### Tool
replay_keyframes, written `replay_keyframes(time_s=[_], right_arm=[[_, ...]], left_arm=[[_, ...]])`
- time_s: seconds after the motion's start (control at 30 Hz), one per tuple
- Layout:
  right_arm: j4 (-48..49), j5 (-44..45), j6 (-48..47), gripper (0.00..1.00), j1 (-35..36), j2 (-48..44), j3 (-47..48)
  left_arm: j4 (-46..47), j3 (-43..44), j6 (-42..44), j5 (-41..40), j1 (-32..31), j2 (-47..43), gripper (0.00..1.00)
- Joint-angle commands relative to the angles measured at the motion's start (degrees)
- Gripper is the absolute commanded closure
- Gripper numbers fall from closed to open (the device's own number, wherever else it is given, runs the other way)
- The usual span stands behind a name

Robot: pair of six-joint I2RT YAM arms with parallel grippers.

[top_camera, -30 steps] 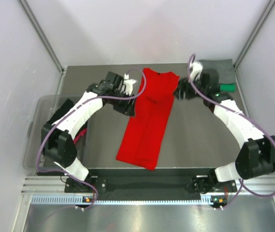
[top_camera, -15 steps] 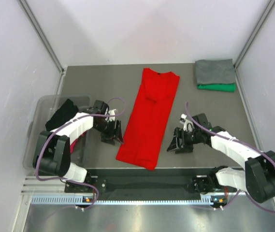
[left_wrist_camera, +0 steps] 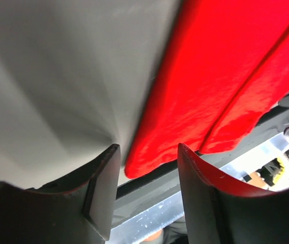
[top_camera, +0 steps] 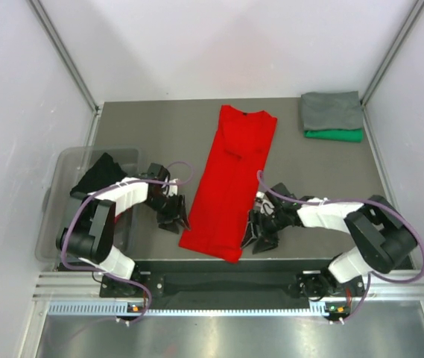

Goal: Fold and stack the t-shirts
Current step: Fold the tshirt

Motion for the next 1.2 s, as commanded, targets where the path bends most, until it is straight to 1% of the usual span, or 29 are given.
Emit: replay_keyframes(time_s=[0.0,0.1,0.27,0.37,0.47,0.57,0.6,0.63,0.7,0.73,0.77,0.8,0.83,0.87,0.9,0.93,1.03,1.13,1.17], right_arm=[[6.51,1.14,6.43,0.41,5.03,3.45,3.15],[7.57,1.41,8.72,0.41,7.94,5.21,4.30],[6.09,2.54,8.81,0.41,9.44,7.50,5.62],[4.94,2.90,9.16,0.45,11.11,8.38,6.24],[4.50,3.16,9.43,0.50,12.78,8.56,6.33],[3.45,3.25,9.34,0.62,14.01,8.56,6.15],[3.36,3.08,9.51,0.67,14.36,8.38,6.06],[3.36,3.16,9.69,0.69,14.63,8.47,5.97],[4.06,3.08,10.22,0.71,14.72,8.38,5.80],[4.06,2.99,10.31,0.71,14.72,8.47,5.80],[4.23,3.16,10.31,0.71,14.54,8.38,5.80],[4.76,3.08,10.31,0.71,14.45,8.03,5.71],[4.94,3.16,10.31,0.72,14.28,7.86,5.54],[5.11,2.99,9.96,0.77,14.02,7.59,5.36],[5.64,2.90,9.78,0.93,13.23,6.63,5.10],[5.29,3.07,9.43,1.00,12.87,6.02,5.01],[3.36,4.04,7.24,1.00,11.21,2.15,5.45],[0.20,5.36,3.90,1.00,8.40,-2.50,5.53],[-1.20,5.62,2.15,1.00,6.91,-3.82,5.27]], left_arm=[[1.84,-3.01,-2.00,0.60,0.06,-0.13,0.47],[3.08,-5.12,-2.88,1.22,0.06,-0.66,0.48],[2.90,-6.09,-3.15,1.66,-0.20,-1.01,0.50],[3.78,-6.27,-3.24,2.36,-0.82,-0.22,0.51],[3.96,-6.44,-3.24,3.06,-1.26,0.13,0.54],[4.04,-6.53,-3.06,3.41,-1.35,0.04,0.58],[4.13,-6.53,-3.06,3.50,-1.44,-0.04,0.60],[4.22,-6.62,-2.97,3.85,-1.44,0.04,0.61],[4.22,-6.88,-2.80,4.82,-1.61,0.04,0.68],[4.22,-6.97,-2.80,4.91,-1.70,0.04,0.80],[4.13,-6.97,-2.80,4.91,-1.79,-0.22,0.86],[4.13,-6.97,-2.80,4.91,-1.79,-0.22,0.97],[4.05,-6.97,-2.97,4.48,-1.79,-0.31,1.00],[3.96,-6.80,-2.88,4.47,-1.79,-0.57,1.00],[3.96,-6.71,-2.88,4.47,-1.79,-0.75,1.00],[4.04,-6.53,-2.80,4.38,-1.79,-1.18,1.00],[3.43,-4.52,-1.48,3.77,-1.70,-3.12,1.00],[2.03,0.13,0.62,1.23,-1.70,-4.70,1.00],[1.76,2.41,1.07,-0.78,-1.70,-5.75,1.00]])
